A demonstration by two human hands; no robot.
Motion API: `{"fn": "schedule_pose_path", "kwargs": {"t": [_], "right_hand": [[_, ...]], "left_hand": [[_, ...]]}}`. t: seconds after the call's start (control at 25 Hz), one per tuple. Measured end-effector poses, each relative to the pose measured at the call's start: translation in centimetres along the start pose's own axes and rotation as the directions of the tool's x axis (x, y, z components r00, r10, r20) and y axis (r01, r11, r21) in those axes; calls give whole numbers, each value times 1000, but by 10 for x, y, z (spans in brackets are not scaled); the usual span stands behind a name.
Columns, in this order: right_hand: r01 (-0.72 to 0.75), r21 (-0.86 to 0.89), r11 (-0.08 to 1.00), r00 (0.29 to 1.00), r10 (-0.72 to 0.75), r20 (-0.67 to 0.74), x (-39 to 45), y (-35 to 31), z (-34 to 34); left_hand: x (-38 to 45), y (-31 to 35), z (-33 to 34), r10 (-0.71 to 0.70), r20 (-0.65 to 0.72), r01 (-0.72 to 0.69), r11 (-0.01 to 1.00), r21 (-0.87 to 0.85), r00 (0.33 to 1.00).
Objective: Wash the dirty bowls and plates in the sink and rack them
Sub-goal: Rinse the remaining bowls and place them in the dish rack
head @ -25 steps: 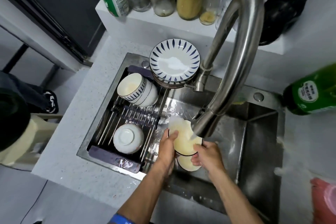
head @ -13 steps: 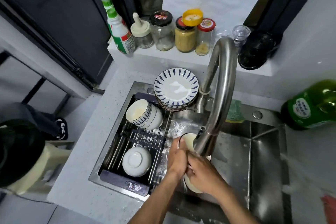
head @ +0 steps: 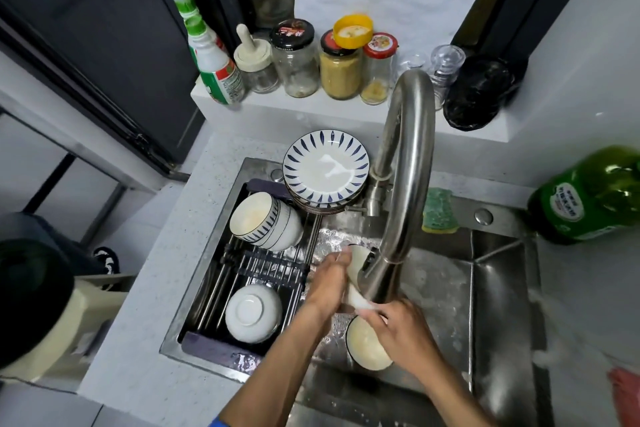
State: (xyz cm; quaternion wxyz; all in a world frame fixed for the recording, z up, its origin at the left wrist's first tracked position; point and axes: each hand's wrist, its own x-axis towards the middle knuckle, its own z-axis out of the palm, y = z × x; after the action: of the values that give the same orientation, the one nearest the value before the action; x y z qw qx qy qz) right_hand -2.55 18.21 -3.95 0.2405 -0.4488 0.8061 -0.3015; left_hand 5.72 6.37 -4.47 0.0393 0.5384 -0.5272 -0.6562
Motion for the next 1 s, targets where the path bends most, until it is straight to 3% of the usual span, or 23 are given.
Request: {"fn": "schedule_pose_path", "kwargs": {"t": [0.04,0.08,0.16,0.24,0.28,0.4,0.48,0.56,0.68,0.8,0.84,0.92,1.0], "right_hand": [[-162,272,948,986,163,22,4,-1,1],[-245,498,832,965,257,45,6,-1,2],[-282,707,648,942,327,76,-1,-14,5],[-339,762,552,923,350,158,-13,-20,12],[-369,775,514,910,369,189,-16,-17,15],[-414,820,395,849,493,192,-13,-1,12],[-420,833,359,852,473,226,-16,-2,9],[-441,833,335,843,473,256,-20,-2,13],[-443,872,207,752,616,236,-16,4,18],[-424,868,258,819,518,246,-14,-1,11],[-410,884,225,840,471,269,-15,-5,8],[-364,931,25,833,457,313,-10,-10,4],[-299,921,-249,797,465,384,2,-7,4]], "left_hand": [[-14,-5,10,93,20,-95,986,136,995],[-24,-18,27,234,18,-230,937,263,972],[-34,-31,36,411,23,-375,805,460,911],[-21,-21,27,336,15,-296,808,510,942],[-20,-13,25,222,30,-202,813,546,975],[-23,-12,34,228,53,-223,833,507,972],[-16,-11,31,245,65,-243,828,505,967],[-6,-1,29,105,100,-142,837,529,990],[-17,6,40,146,250,-265,793,548,957],[-12,29,26,-64,185,-16,917,398,981],[-3,29,16,-56,148,13,960,278,987],[0,21,12,8,40,-7,1000,-12,999],[-9,-6,21,-69,-55,44,932,-360,996]]}}
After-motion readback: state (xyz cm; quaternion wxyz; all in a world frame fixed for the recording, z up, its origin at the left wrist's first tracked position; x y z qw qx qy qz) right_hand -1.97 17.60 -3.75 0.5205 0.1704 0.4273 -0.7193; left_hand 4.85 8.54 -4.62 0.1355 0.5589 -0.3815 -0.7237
